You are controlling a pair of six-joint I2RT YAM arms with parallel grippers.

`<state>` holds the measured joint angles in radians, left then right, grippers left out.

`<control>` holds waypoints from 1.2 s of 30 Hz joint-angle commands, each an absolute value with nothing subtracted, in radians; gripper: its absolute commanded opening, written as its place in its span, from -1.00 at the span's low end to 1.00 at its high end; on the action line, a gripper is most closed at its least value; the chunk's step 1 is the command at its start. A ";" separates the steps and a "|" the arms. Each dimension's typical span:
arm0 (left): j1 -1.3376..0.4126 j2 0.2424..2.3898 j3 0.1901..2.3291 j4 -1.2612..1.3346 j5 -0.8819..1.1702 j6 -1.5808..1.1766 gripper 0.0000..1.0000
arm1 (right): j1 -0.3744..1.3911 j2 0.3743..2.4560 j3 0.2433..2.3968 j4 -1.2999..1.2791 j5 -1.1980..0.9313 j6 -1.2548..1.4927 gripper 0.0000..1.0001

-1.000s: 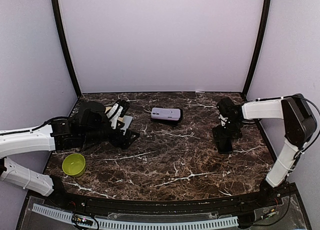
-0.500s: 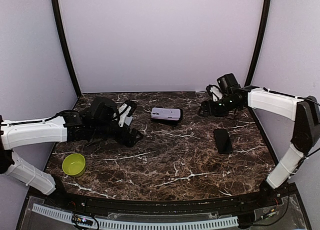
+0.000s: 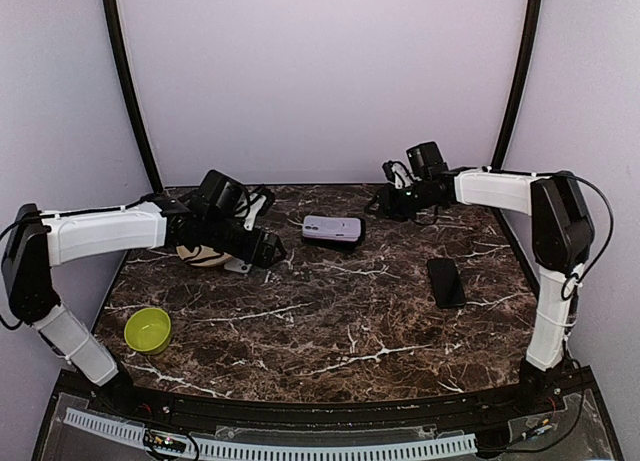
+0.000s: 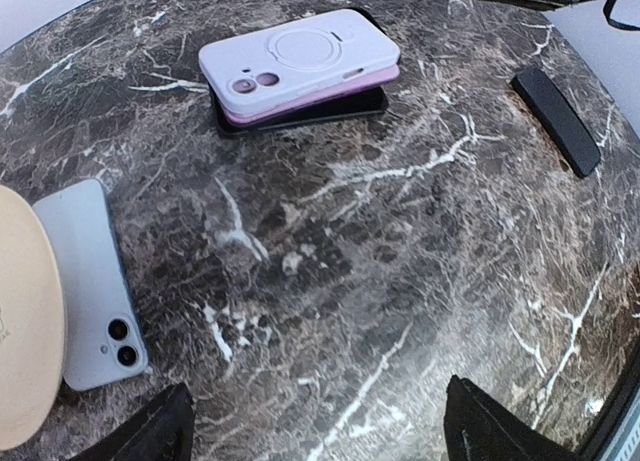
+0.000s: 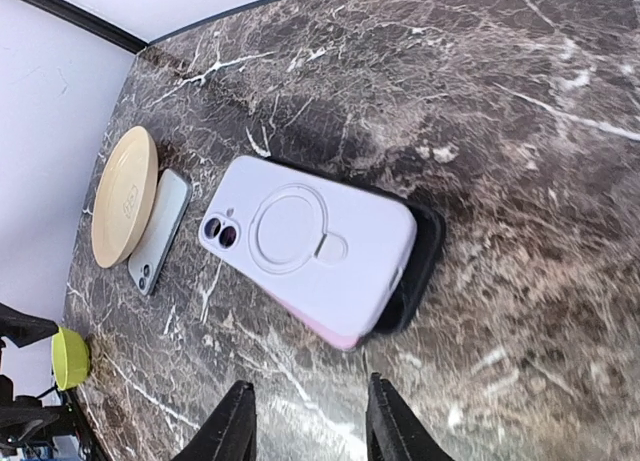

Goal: Put the phone into the phone case
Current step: Adjust the phone case with another phone case.

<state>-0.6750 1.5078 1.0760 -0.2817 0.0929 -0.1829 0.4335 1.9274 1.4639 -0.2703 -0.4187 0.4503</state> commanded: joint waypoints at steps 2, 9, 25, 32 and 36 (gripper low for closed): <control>-0.630 1.640 1.220 -0.246 0.121 -0.118 0.73 | 0.437 2.071 1.641 -0.253 -0.474 0.508 -0.27; -0.613 1.828 1.362 -0.282 0.077 -0.063 0.65 | 0.437 2.224 1.785 -0.333 -0.452 0.515 -0.35; -0.607 1.924 1.384 -0.281 0.124 -0.081 0.59 | 0.437 2.363 1.818 -0.299 -0.563 0.572 -0.32; -0.604 1.929 1.388 -0.291 0.121 -0.075 0.60 | 0.435 2.348 1.782 -0.238 -0.592 0.617 -0.62; -0.602 1.929 1.389 -0.293 0.122 -0.076 0.59 | 0.434 2.321 1.778 -0.242 -0.566 0.611 -0.79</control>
<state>-0.6109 1.9339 1.3590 -0.2703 0.1139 -0.0887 0.4248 2.3405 1.7931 -0.2638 -0.5602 0.6102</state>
